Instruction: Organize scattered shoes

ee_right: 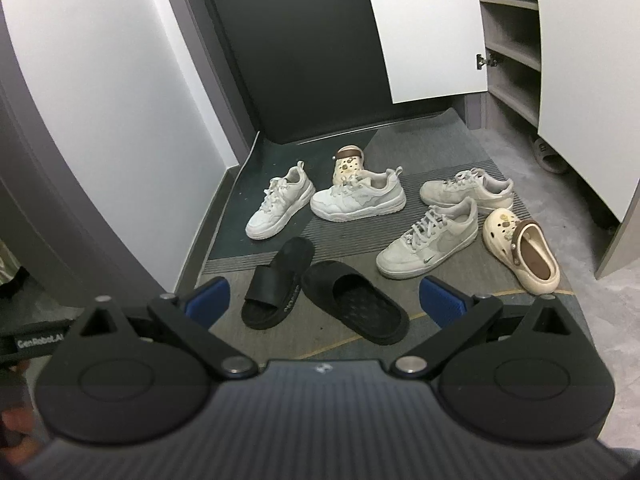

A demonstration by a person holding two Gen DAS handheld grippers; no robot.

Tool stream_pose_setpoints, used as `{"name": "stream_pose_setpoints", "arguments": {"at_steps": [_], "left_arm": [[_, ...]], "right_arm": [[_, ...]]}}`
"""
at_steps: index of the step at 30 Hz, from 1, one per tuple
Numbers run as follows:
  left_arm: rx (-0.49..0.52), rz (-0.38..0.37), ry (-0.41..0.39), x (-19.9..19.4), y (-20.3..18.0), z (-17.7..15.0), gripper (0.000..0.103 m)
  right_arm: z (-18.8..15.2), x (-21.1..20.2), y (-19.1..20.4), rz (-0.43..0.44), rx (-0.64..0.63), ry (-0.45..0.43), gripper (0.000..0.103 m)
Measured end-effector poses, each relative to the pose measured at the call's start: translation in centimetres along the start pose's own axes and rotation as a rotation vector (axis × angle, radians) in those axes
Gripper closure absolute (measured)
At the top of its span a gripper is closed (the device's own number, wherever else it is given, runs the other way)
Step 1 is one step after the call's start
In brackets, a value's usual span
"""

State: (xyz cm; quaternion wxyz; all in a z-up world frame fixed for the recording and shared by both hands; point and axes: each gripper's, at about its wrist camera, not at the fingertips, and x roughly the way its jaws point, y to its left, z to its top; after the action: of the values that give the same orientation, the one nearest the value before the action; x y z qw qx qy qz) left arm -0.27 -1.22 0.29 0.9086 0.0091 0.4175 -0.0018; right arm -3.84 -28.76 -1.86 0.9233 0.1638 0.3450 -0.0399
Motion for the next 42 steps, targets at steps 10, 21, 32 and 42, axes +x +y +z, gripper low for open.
{"name": "stream_pose_setpoints", "arguments": {"at_steps": [10,21,32,42], "left_arm": [[0.053,0.008,-0.036,-0.8,-1.8,-0.5,0.000],[0.051,-0.015,-0.039,-0.4,-0.2,-0.8,0.000],[0.049,-0.018,-0.047,-1.1,-0.3,-1.3,0.000],[0.052,-0.018,-0.060,-1.8,-0.6,-1.6,0.000]], "right_arm": [[-0.5,-0.7,-1.0,0.025,0.032,-0.031,0.000],[-0.1,-0.8,-0.5,0.017,0.043,-0.025,0.000],[0.2,-0.9,-0.6,0.028,0.054,-0.026,0.000],[-0.2,-1.1,-0.8,0.024,0.054,-0.034,0.000]]}}
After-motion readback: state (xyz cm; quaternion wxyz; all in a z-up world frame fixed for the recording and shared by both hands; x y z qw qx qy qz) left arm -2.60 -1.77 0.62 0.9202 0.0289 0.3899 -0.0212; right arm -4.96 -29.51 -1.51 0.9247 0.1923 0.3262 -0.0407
